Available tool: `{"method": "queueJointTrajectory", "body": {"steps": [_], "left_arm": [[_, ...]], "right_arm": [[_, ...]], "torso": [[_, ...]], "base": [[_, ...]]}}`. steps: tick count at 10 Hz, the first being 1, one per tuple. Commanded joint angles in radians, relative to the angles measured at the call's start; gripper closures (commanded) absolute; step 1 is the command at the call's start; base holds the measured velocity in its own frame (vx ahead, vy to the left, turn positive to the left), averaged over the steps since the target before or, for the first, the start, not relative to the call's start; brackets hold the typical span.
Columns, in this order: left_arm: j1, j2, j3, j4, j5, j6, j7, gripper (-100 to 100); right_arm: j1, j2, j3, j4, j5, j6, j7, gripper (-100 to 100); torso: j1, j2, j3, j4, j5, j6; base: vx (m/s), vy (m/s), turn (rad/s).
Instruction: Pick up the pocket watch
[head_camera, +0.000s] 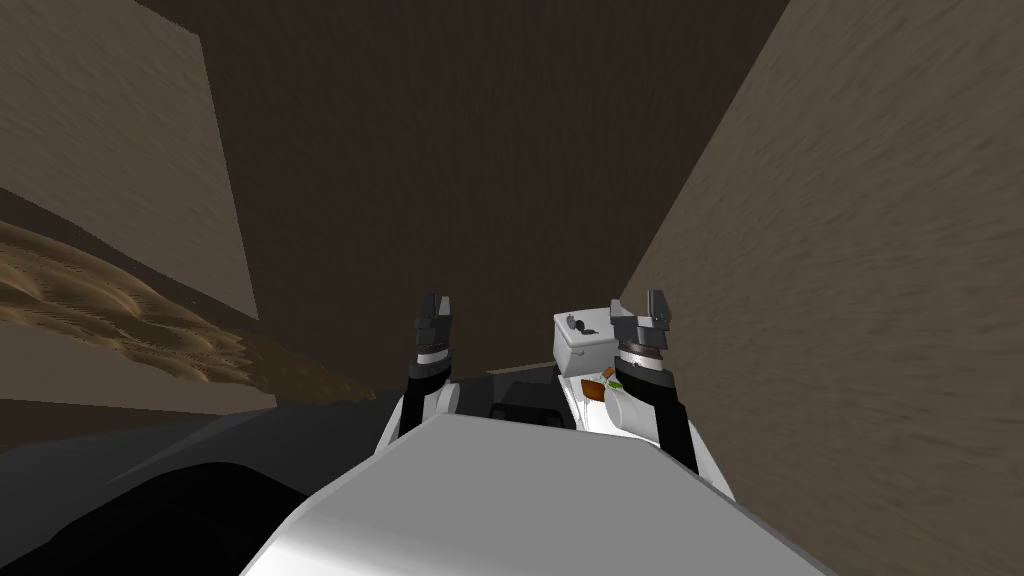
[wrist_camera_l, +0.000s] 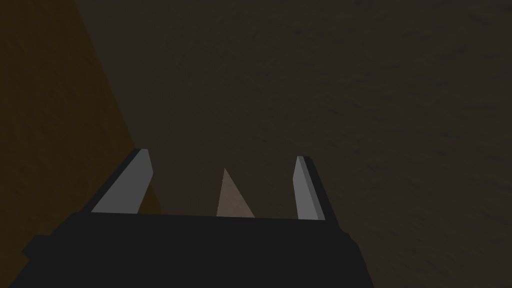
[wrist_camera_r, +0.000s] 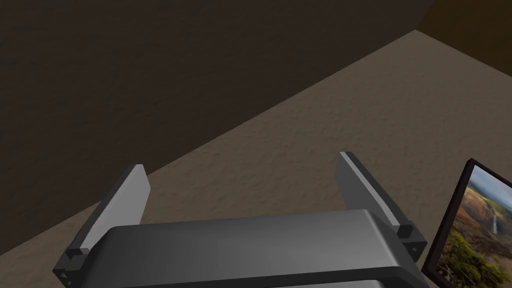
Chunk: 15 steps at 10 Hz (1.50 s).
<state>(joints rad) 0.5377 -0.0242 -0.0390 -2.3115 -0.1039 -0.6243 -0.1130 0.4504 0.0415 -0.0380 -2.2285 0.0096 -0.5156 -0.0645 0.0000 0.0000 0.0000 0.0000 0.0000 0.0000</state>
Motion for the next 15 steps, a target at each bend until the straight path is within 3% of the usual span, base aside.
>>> {"method": "queueJointTrajectory", "body": {"steps": [1,5,10,11,14,15], "left_arm": [[0.0,0.0,0.0,0.0,0.0,0.0,0.0,0],[0.0,0.0,0.0,0.0,0.0,0.0,0.0,0],[0.0,0.0,0.0,0.0,0.0,0.0,0.0,0],[0.0,0.0,0.0,0.0,0.0,0.0,0.0,0],[0.0,0.0,0.0,0.0,0.0,0.0,0.0,0],[0.0,0.0,0.0,0.0,0.0,0.0,0.0,0]], "right_arm": [[0.002,-0.047,0.0,0.004,0.011,0.002,0.007,-100],[0.009,-0.15,-0.001,0.017,0.056,0.008,0.036,-100],[0.031,-0.311,-0.002,0.05,0.189,0.023,0.125,-100],[0.031,-0.32,-0.002,0.05,0.189,0.023,0.125,-100],[0.049,-0.42,-0.002,0.071,0.283,0.034,0.195,-100],[0.049,-0.423,-0.002,0.071,0.294,0.034,0.195,-100]], "torso": [[0.0,0.0,0.0,0.0,0.0,0.0],[-0.001,0.0,0.0,0.0,0.0,0.0],[-0.002,0.0,0.0,0.0,0.0,0.0],[-0.002,0.0,0.0,0.0,0.0,0.0],[-0.002,0.0,0.0,0.0,0.0,0.0],[-0.002,0.0,0.0,0.0,-0.001,0.0]], "base": [[0.001,0.0,0.013],[0.001,-0.007,0.023],[-0.004,-0.016,0.043],[-0.005,-0.017,0.024],[-0.005,-0.022,0.055],[-0.005,-0.02,0.029]]}}
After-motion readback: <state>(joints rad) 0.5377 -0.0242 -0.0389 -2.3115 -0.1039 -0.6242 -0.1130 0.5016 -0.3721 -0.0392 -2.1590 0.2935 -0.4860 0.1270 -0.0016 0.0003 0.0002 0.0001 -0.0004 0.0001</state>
